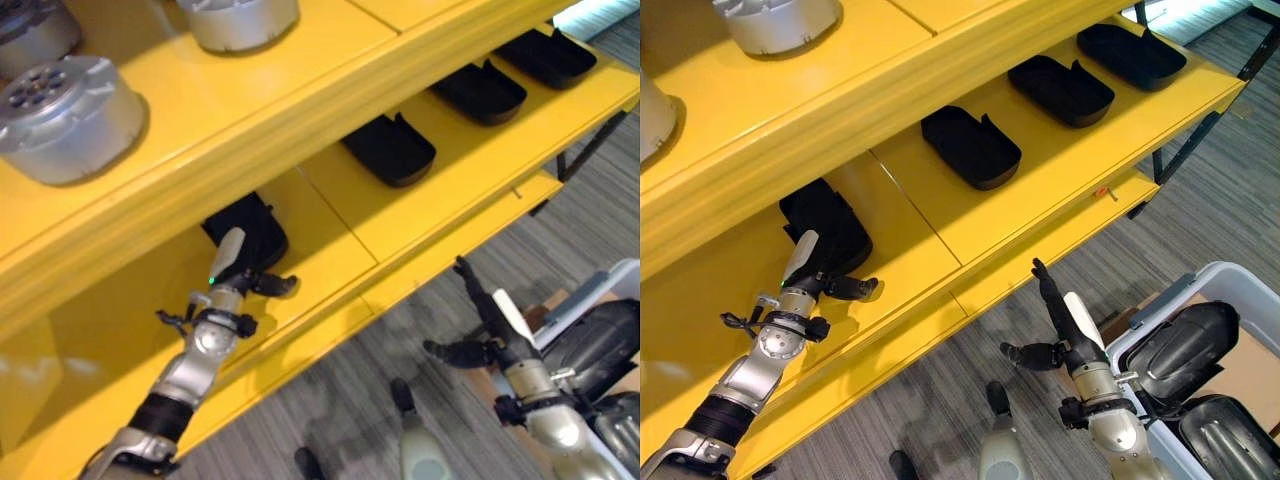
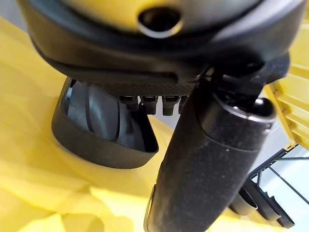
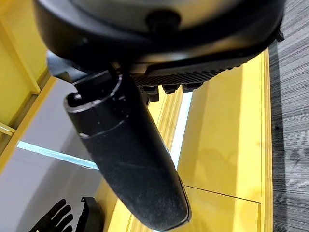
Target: Move parts from the plastic box to the shelf.
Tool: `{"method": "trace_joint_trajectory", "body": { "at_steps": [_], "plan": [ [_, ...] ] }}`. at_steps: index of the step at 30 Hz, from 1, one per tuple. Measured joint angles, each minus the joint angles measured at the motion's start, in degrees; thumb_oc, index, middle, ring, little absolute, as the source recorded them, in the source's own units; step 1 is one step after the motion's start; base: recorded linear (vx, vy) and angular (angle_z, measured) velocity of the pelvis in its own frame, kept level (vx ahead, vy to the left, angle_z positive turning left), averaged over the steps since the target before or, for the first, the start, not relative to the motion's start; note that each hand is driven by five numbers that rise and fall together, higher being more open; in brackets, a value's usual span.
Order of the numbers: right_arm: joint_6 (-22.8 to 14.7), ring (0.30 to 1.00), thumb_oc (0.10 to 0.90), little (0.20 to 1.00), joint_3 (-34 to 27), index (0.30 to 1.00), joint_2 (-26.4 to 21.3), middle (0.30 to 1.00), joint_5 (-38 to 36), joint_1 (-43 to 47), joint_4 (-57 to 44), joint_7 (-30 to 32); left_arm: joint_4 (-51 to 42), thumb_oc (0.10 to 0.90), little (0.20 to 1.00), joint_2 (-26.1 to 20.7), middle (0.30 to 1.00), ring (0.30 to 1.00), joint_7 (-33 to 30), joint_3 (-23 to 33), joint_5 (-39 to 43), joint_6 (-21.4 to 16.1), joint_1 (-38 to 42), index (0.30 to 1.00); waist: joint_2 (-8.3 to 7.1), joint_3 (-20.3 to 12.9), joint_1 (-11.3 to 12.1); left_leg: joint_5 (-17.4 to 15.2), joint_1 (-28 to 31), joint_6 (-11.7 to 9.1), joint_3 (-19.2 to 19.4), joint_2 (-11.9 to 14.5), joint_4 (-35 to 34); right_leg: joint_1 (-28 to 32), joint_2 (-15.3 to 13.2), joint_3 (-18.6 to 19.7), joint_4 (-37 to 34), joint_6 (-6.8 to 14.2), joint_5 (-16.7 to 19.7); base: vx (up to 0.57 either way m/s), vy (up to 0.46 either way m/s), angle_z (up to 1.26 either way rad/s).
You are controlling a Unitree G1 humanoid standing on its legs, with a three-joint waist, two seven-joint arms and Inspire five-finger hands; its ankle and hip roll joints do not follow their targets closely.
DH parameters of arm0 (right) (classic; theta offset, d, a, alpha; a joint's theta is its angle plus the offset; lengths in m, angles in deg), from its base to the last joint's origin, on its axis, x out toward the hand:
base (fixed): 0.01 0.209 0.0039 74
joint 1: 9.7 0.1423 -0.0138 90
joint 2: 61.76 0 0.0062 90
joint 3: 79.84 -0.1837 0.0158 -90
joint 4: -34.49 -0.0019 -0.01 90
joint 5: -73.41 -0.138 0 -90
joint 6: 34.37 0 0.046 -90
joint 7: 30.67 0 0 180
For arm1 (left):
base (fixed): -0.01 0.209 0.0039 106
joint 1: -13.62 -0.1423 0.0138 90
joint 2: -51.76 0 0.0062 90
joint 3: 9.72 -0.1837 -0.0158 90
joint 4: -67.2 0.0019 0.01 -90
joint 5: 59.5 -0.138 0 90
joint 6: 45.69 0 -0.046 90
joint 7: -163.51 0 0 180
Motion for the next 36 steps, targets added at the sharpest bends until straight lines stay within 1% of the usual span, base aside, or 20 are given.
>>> {"method": "trace_joint_trajectory", "body": {
  "at_steps": [13,17,21,36],
  "plan": [
    [0.0,1.000,0.900,1.000,0.0,1.000,0.0,1.000,0.0,-0.4,0.0,0.0,2.2,0.900,1.000,0.1,1.000,1.000,0.0,0.0,-0.4,0.8,1.0,1.000,-0.08,0.2,0.0,0.0,-0.7,0.0,0.2,-0.1,0.0,-0.9,0.3,0.2,0.0,0.0,0.0,0.00,0.000,0.00],
    [0.0,1.000,0.900,1.000,0.0,1.000,0.0,1.000,0.0,-0.4,0.0,0.0,3.5,0.900,1.000,0.2,1.000,1.000,0.0,0.0,-0.4,0.9,1.0,1.000,-0.52,0.5,0.0,0.0,-0.7,0.0,0.2,-0.1,0.0,-0.9,0.3,0.2,0.0,0.0,0.1,0.00,0.000,0.00],
    [0.0,1.000,0.900,1.000,0.0,1.000,0.0,1.000,0.0,-0.4,0.0,0.0,6.3,0.900,1.000,2.3,1.000,1.000,-0.3,0.0,-0.3,1.0,1.0,1.000,-0.71,0.6,0.0,0.0,-0.7,0.0,0.2,-0.1,0.0,-1.0,0.3,0.3,0.0,0.0,0.0,0.00,0.000,0.00],
    [0.0,1.000,0.900,1.000,0.0,1.000,0.0,1.000,0.0,-0.4,0.2,0.0,6.3,0.900,1.000,2.3,1.000,1.000,-1.2,0.1,-0.5,0.9,1.4,1.000,-0.92,0.8,0.3,0.0,-1.2,0.0,0.2,-0.2,0.0,-1.4,0.1,0.3,0.0,0.1,-0.1,0.00,0.000,0.00]
  ]
}}
